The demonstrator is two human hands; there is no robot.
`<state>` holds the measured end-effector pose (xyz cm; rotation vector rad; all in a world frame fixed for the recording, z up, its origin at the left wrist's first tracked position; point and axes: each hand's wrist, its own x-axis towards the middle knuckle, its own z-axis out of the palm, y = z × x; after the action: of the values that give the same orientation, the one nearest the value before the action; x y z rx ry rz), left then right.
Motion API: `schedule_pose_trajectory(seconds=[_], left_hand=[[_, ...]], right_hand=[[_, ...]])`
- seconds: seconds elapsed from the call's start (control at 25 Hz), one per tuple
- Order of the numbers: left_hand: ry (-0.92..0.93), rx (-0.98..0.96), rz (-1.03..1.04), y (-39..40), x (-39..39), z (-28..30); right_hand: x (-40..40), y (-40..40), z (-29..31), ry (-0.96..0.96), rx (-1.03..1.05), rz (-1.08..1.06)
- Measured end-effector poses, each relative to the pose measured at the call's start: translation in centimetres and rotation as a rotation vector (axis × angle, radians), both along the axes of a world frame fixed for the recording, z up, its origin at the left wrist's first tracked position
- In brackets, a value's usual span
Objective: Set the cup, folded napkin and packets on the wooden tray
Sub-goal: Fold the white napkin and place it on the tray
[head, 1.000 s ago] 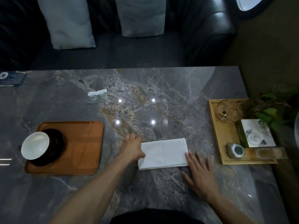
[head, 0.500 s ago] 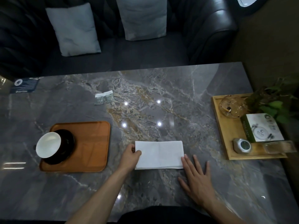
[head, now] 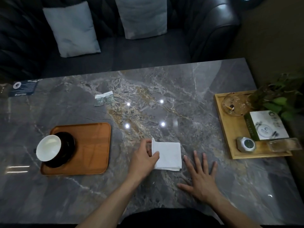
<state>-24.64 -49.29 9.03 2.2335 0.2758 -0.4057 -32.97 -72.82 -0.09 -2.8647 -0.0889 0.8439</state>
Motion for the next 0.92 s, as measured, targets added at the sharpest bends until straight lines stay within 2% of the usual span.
schedule_pose_trajectory(seconds=[0.2, 0.36, 0.6, 0.92], left_hand=[[-0.038, 0.096, -0.048, -4.1, -0.5, -0.2], [-0.100, 0.259, -0.179, -6.7, -0.6, -1.2], [-0.019, 0.368, -0.250, -8.9, -0.4, -3.3], [0.010, 0.374, -0.253, -10.0, 0.1, -4.5]], right_hand=[[0.2, -0.5, 0.1, 0.015, 0.040, 0.041], [0.0, -0.5, 0.0, -0.011, 0.061, 0.043], [-0.1, -0.4, 0.1, -0.014, 0.062, 0.039], [0.1, -0.3, 0.5, -0.042, 0.081, 0.056]])
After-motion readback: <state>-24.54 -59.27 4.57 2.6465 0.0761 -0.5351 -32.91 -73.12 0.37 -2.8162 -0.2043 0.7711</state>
